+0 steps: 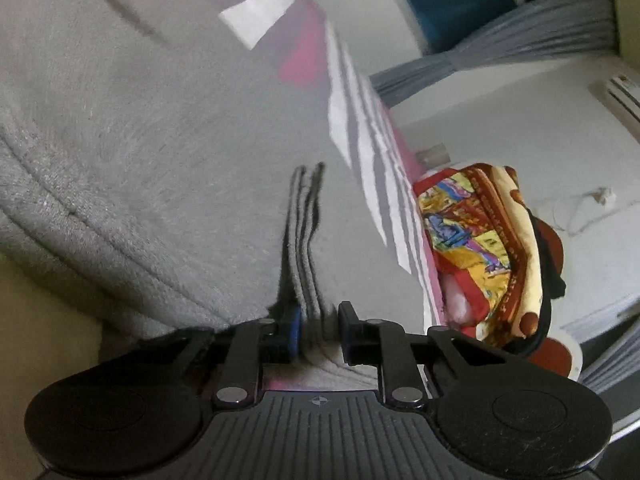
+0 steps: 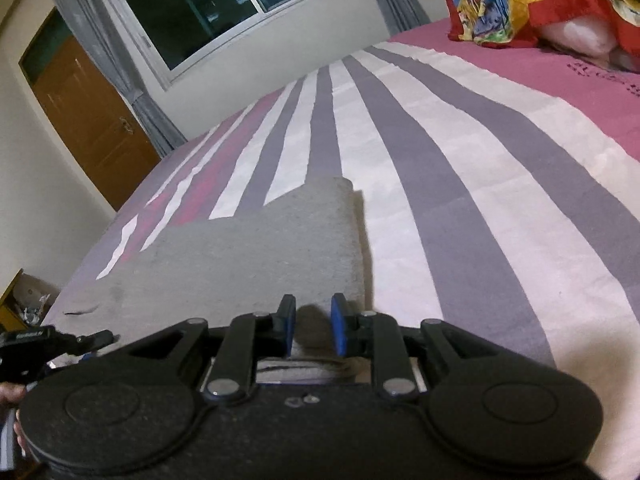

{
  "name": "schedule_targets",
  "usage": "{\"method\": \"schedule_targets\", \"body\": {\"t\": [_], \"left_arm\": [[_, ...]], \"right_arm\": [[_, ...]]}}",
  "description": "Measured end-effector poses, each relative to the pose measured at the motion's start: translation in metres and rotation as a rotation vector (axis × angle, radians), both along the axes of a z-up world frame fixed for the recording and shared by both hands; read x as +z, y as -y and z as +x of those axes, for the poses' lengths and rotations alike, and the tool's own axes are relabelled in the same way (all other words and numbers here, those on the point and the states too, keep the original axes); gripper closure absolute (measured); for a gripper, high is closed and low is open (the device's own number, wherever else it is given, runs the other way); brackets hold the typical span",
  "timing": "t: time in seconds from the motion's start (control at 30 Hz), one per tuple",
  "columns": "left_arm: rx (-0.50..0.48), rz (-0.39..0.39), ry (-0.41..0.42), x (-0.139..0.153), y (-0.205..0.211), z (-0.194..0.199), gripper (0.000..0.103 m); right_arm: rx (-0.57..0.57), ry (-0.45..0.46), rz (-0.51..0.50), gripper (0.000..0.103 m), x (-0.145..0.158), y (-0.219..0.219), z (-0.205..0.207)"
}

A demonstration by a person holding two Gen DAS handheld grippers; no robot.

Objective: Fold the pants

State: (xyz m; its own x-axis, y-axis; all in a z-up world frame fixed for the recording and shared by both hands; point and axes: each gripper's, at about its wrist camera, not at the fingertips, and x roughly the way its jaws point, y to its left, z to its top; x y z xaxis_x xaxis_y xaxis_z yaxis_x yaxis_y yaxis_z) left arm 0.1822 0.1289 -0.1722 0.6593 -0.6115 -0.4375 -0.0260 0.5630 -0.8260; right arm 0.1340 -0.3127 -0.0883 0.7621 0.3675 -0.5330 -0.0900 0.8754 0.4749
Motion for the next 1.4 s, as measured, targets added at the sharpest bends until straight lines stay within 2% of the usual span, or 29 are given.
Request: {"method": "schedule_targets", "body": {"t": [0.17, 0.23, 0.37, 0.57, 0.73, 0.97, 1.13, 1.23, 1.27, 1.33, 1.4], "left_arm": [[0.003, 0.04, 0.066, 0.015, -0.007, -0.015, 0.085], [-0.009, 0.075, 0.059, 0.016, -0.008, -0.015, 0.085], [-0.008, 0.09, 0.02, 0.01, -0.009, -0.007, 0.084], [-0.053, 0.183, 0.08, 0.029, -0.005, 0.009, 0.08], [-0.084, 0.253, 0.059, 0.033, -0.002, 0.05, 0.08], [-0.093, 0.265, 0.032, 0.027, 0.003, 0.111, 0.08], [-0.096, 0.261, 0.018, 0.024, 0.011, 0.13, 0.08], [-0.103, 0.284, 0.031, 0.031, 0.014, 0.119, 0.077], [-0.111, 0.305, 0.048, 0.037, 0.015, 0.11, 0.068], [-0.139, 0.342, 0.081, 0.044, 0.018, 0.089, 0.057], [-0.175, 0.397, 0.077, 0.042, 0.023, 0.07, 0.057]], "right_arm": [[0.013, 0.013, 0.015, 0.082, 0.0, -0.001, -0.009], [0.019, 0.007, -0.007, 0.082, -0.003, -0.003, -0.01], [0.024, -0.031, -0.03, 0.082, -0.008, -0.006, -0.003], [0.034, -0.031, -0.066, 0.082, -0.004, -0.005, 0.011], [0.027, -0.051, -0.11, 0.079, -0.004, -0.005, 0.043], [0.029, -0.071, -0.137, 0.076, -0.003, -0.012, 0.117], [0.006, -0.125, -0.113, 0.073, -0.011, -0.016, 0.149], [0.004, -0.11, -0.104, 0.071, -0.004, -0.014, 0.137], [0.009, -0.102, -0.093, 0.071, 0.0, -0.012, 0.125], [0.021, -0.091, -0.078, 0.071, 0.004, -0.008, 0.094], [0.06, -0.095, -0.082, 0.067, -0.001, -0.008, 0.067]]}}
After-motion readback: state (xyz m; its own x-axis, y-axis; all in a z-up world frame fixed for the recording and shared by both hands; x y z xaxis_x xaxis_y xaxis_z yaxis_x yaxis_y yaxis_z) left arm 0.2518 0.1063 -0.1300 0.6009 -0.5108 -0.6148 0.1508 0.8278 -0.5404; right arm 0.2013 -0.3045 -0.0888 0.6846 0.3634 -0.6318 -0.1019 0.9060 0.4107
